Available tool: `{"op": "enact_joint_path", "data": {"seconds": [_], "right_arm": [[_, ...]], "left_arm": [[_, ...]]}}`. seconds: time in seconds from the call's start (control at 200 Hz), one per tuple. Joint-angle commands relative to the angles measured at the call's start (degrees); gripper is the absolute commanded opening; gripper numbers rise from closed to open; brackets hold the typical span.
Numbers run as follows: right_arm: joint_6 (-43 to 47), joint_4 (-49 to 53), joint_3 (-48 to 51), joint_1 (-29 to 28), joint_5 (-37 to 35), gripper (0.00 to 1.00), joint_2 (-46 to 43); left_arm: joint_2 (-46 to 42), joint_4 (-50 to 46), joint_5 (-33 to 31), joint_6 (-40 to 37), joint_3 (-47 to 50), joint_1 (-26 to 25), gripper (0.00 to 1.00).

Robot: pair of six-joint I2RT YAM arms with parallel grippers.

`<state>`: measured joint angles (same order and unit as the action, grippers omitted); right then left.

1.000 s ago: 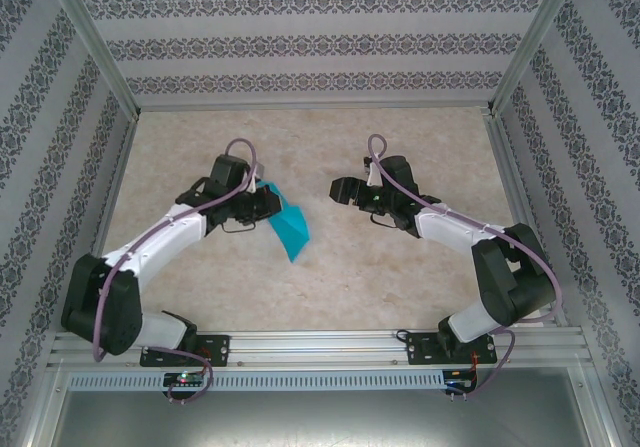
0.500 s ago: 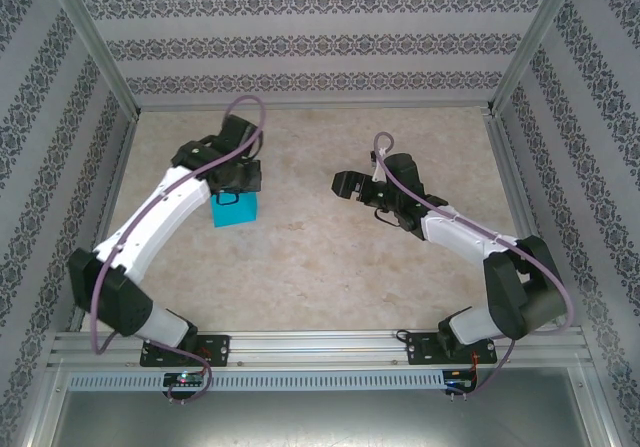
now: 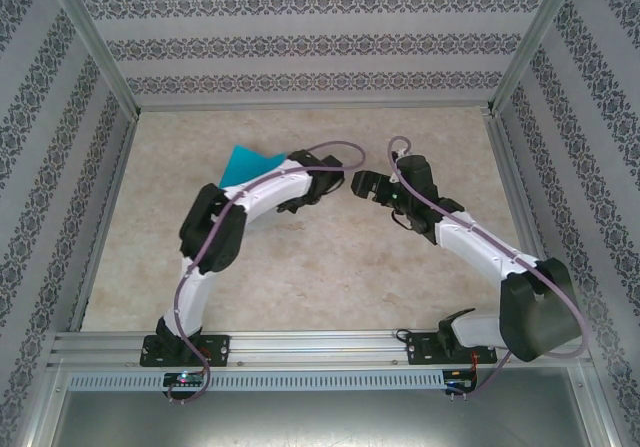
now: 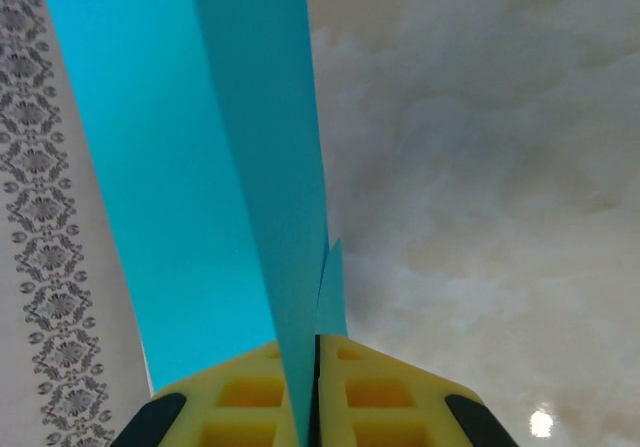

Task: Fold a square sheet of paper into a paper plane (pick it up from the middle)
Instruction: Turn over the paper at the center of the table.

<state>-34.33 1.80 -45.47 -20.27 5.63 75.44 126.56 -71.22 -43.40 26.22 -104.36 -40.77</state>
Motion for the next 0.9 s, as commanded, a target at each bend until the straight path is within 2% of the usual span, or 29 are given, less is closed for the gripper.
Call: {"op": "enact_joint_path", "data": {"seconds": [0.0, 0.095, 0.255, 0.47, 0.575, 0.734, 0.894], "right_arm": [[-0.25, 10.62, -1.83, 2.47, -6.30, 0.98, -1.77], [-0.20, 15.48, -2.78, 4.39, -7.58, 0.97, -3.81], [-0.95, 15.54, -0.97, 5.55, -7.98, 0.98, -6.86], [-2.35, 14.60, -0.86, 5.82, -7.33, 0.98, -5.11], [-3.19, 13.60, -1.40, 5.78, -5.83, 0.98, -3.58], [-3.60, 13.20, -2.62, 5.77, -3.92, 0.97, -1.05], [-4.08, 12.77, -3.80, 5.72, -2.36, 0.97, 0.21]], "left_arm": [[5.01, -4.96, -2.73, 3.05, -4.80, -3.67, 0.11], [8.34, -3.61, -0.13, 2.58, -7.12, -5.38, 0.11], [8.96, 0.44, 4.73, 1.28, -7.20, -6.00, 0.12], [8.62, 4.14, 12.29, -0.09, -6.14, -6.25, 0.16], [8.14, 5.00, 13.91, -0.18, -6.06, -6.25, 0.20], [5.83, 6.21, 17.81, -0.02, -5.09, -6.25, 0.33], [-1.46, 10.88, 26.26, -1.24, -3.24, -6.25, 0.60]]}}
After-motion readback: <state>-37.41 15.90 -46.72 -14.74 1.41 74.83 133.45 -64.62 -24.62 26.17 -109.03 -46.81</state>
